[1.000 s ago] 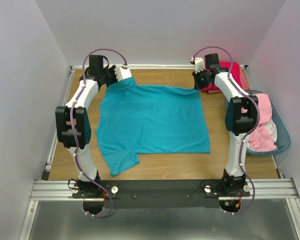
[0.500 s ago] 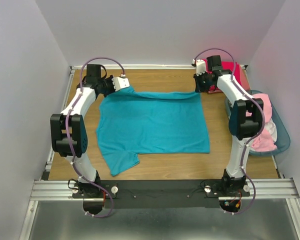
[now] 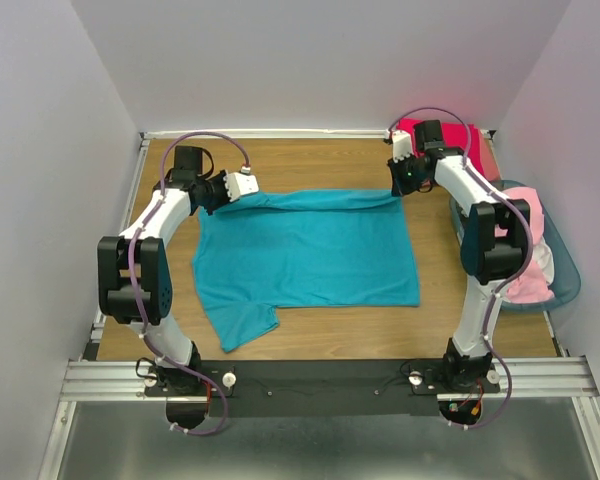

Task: Fold and stack the t-shirts
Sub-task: Fold the flattened tshirt in 1/3 of the way

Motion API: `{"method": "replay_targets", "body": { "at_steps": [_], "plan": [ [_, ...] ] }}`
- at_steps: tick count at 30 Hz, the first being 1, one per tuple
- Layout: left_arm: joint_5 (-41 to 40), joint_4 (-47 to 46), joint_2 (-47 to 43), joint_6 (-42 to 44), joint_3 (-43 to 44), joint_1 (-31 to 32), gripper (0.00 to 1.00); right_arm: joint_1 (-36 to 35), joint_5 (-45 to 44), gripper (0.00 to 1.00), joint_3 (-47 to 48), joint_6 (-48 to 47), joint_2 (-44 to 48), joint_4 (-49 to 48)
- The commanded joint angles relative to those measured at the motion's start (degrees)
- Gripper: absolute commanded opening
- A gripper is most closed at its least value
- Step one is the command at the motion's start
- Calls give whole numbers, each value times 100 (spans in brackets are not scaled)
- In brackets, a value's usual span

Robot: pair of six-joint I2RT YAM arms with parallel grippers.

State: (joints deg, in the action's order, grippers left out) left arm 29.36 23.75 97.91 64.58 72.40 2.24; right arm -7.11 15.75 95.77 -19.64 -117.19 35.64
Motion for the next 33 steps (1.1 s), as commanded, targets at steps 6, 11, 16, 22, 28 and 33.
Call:
{"method": "replay_targets", "body": {
  "at_steps": [6,11,16,22,28,33],
  "plan": [
    [-45,183,-413,2,-525,-48,0,0,148,0,-321,-128,381,-13],
    [-97,148,-351,2,-631,-57,0,0,183,0,-506,-154,407,-13],
    [-151,130,-299,2,-569,-83,0,0,192,1,-717,-233,495,-13],
    [-98,349,-307,169,-481,-83,0,0,104,1,-823,-321,460,-22],
    [-19,411,-404,389,-595,-92,0,17,-28,0,-796,-365,381,-48],
    [122,499,-545,828,-806,-92,0,79,-37,1,-735,-374,381,-39]
  ]
}}
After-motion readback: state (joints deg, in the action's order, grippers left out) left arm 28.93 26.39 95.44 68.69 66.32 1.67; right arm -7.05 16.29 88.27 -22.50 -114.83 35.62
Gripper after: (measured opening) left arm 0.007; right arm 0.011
